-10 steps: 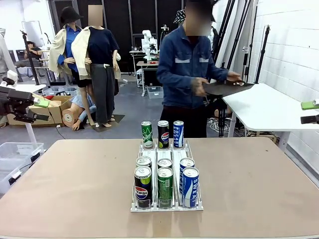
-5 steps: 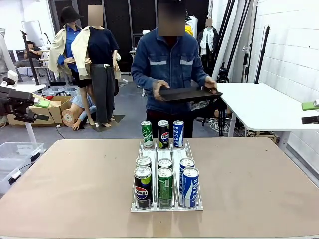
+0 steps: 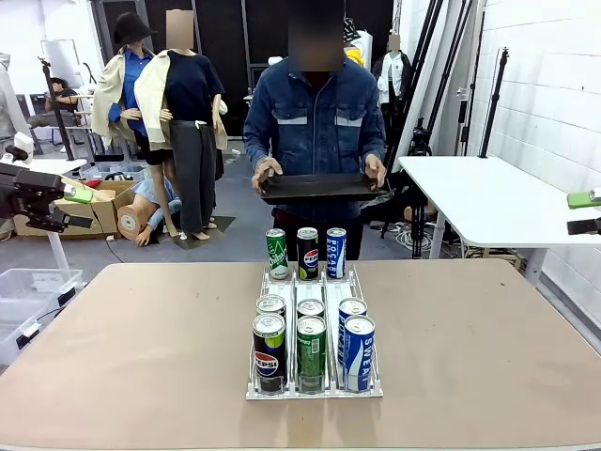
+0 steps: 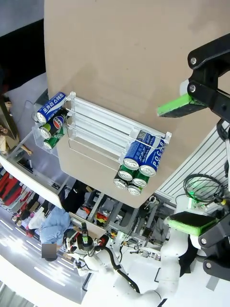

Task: Retrieve and hand over the desired beverage to the person.
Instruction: Pick up a can of the same type that the person held from the Automatic Can Dispenser.

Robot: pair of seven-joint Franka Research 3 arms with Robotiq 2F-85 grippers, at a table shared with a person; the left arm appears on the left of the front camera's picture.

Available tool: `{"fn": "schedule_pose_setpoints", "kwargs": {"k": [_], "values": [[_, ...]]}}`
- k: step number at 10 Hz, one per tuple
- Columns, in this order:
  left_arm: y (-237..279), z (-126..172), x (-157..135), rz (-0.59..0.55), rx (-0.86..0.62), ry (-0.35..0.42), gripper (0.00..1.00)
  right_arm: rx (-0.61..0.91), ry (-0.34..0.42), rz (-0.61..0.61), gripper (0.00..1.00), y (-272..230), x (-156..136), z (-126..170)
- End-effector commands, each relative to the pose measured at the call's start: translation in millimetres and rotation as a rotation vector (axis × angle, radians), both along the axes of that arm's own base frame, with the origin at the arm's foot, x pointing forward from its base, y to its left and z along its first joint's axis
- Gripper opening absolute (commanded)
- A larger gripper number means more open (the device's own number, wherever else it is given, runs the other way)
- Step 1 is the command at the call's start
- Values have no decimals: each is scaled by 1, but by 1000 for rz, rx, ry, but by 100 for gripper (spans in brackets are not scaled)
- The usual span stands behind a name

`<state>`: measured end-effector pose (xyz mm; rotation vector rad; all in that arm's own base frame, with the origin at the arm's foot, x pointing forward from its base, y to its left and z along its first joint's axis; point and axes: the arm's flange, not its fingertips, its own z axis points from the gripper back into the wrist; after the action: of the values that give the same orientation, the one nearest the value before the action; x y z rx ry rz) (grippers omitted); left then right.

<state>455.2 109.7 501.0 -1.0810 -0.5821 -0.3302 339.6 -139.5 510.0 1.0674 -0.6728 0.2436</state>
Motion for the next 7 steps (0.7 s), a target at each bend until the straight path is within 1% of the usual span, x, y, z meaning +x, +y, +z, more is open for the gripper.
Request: {"fn": "schedule_pose_setpoints", "kwargs": {"k": [1,7], "values": [[1,0,0,2,-5,2,100,12,-6,8,100,-1,0,-1],[1,0,0,2,-5,2,100,12,-6,8,100,-1,0,-1]]}}
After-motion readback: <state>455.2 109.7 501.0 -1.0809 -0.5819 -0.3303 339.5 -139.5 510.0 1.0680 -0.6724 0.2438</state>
